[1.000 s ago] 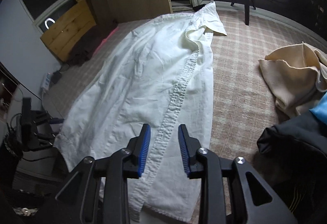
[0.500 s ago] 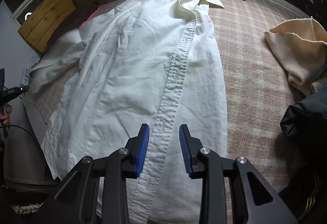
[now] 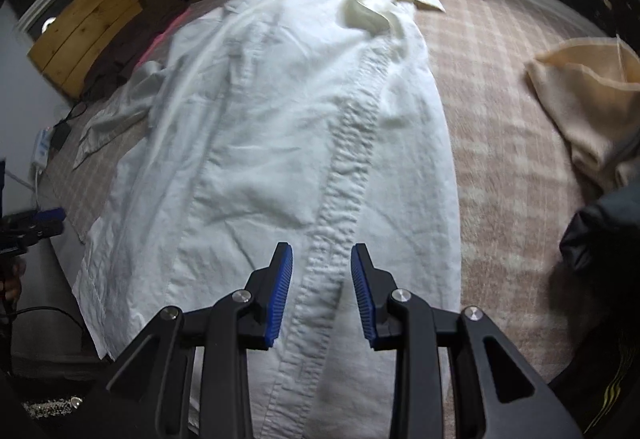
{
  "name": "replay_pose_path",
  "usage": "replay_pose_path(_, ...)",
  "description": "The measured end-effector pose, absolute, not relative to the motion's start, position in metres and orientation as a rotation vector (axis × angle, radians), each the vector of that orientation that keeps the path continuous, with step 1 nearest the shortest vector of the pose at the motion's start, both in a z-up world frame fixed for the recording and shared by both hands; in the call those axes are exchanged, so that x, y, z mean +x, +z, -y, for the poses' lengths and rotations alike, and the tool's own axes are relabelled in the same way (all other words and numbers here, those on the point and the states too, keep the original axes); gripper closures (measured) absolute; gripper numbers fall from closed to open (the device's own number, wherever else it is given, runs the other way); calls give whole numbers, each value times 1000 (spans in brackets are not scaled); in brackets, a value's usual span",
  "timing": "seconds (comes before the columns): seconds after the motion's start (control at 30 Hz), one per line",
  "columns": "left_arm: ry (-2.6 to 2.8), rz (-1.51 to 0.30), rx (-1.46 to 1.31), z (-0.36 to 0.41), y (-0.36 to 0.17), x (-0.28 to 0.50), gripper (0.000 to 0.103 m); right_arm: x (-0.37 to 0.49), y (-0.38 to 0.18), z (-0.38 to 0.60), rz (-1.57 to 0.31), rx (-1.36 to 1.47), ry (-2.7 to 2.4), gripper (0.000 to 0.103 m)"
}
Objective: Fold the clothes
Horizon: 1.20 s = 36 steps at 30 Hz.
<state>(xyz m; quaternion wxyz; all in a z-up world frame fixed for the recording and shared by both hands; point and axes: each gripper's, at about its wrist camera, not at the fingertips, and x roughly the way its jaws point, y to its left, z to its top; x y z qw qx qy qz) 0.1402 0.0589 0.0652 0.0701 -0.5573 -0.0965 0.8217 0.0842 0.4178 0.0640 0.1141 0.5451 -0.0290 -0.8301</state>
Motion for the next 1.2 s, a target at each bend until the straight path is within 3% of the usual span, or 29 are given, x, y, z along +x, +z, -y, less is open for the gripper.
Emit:
replay_pose_path(0.23,2629,107,-1736,-19,67,97,52,66,107,-389,70,1445,-2451,73)
replay_pose_path(0.3,2692,151,-1792,8,62,84,53,60,118,-379,69,1408,-2467,73)
replay_pose_path(0.4,2649,401,-1744,21,64,82,54,64,116,-375,77,1420,-2468,72)
replay_pose_path(0.67,2204,310,-1726,-111,45,141,51,88,76,-405,122,1590,-2478,72)
replay_pose_path(0.87,2225,113,-1731,-172,40,163,51,93,68,-418,149,1615,-2478,72)
replay_pose_path(0.97,2264,68,-1720,-181,34,155,60,94,67,-420,150,1608,-2480,72)
replay_pose_path(1.1,2268,49,-1681,-192,34,154,97,95,63,-420,148,1613,-2488,72)
replay_pose_path(1.13,2263,77,-1667,-192,35,152,102,95,61,-421,150,1619,-2487,72)
replay_pose_path(1.2,2256,124,-1643,-189,38,149,102,96,56,-423,157,1636,-2483,72)
